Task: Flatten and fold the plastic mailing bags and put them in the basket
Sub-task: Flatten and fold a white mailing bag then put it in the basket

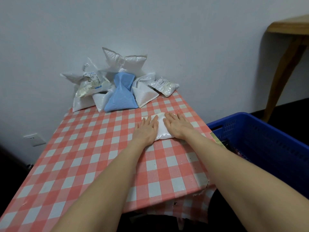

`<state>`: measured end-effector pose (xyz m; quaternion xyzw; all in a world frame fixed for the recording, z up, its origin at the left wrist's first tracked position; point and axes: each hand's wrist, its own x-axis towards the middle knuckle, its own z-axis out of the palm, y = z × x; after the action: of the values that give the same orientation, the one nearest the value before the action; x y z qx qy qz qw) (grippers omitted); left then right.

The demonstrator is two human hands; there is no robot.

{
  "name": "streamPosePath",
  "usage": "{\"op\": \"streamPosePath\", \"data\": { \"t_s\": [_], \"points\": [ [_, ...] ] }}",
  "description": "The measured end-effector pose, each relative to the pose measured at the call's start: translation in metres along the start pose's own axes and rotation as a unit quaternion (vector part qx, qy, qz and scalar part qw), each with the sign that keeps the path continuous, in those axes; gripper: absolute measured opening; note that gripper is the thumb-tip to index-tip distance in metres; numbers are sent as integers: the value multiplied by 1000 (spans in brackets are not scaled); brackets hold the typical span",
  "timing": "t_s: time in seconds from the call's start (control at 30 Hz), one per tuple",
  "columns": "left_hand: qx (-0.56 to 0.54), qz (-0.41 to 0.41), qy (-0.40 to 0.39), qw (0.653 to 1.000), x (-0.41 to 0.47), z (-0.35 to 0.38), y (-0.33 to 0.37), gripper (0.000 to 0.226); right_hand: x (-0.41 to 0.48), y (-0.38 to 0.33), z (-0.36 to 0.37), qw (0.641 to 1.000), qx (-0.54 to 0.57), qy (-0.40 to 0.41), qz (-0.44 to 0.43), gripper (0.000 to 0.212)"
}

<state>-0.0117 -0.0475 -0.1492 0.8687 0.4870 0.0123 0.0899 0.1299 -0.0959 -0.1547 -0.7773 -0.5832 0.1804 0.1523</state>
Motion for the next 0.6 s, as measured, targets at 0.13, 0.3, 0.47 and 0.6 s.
{"op": "streamPosePath", "data": {
  "t_s": [0.13,0.3,0.47,0.6],
  "points": [
    [-81,1,9,997,1,-13,-1,50,-1,0,-15,989,147,-4,-19,47],
    [-125,-145,129,973,-2,-32,-6,53,-9,15,-42,946,268,158,94,49],
    [-145,-203,35,968,-2,-39,-3,54,-17,15,-44,938,310,84,129,73],
    [-231,-198,42,952,-7,-43,17,53,-25,7,-43,937,319,70,127,78]
  ]
}}
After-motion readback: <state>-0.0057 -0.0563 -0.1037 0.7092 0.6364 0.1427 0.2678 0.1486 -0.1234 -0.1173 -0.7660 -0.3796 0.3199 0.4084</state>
